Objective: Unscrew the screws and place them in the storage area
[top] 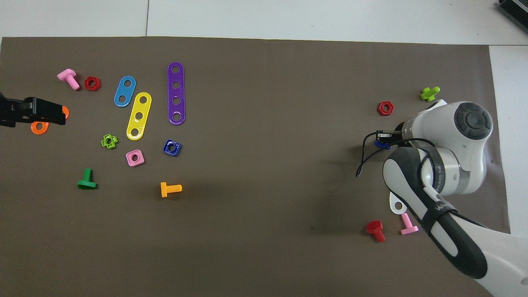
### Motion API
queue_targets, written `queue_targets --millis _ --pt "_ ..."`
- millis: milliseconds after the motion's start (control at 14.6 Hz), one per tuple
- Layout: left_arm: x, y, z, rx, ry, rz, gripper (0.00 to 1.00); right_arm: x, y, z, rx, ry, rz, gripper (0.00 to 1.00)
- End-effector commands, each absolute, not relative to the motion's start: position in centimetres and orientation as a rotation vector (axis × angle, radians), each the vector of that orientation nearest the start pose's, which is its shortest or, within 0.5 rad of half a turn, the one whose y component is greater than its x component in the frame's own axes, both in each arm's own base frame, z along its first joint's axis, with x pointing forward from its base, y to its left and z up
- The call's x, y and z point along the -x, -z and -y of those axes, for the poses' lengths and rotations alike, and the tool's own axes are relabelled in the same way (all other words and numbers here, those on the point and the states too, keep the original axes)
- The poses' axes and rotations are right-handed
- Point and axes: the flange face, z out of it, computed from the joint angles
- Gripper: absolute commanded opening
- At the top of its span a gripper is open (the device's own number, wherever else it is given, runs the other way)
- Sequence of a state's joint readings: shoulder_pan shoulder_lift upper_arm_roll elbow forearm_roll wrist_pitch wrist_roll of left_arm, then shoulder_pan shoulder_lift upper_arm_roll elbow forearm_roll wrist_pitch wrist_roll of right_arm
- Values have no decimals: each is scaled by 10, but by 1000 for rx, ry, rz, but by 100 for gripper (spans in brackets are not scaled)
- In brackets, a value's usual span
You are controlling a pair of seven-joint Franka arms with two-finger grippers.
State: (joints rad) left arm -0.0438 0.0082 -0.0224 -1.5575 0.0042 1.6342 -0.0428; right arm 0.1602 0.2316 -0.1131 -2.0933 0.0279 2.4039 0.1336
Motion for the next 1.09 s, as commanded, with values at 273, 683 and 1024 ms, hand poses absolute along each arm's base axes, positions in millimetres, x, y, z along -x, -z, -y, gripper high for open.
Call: queue_targets --millis 273,683,1024 --pt "-559 -632 43 3109 92 -163 100 -590 -342 -37 3097 200 -167 100" --pt "-556 -624 43 3100 63 -195 100 -613 -475 -23 3085 196 -303 100" --pt "-554 -622 44 3101 54 -197 100 -567 -576 0 3077 151 -337 100"
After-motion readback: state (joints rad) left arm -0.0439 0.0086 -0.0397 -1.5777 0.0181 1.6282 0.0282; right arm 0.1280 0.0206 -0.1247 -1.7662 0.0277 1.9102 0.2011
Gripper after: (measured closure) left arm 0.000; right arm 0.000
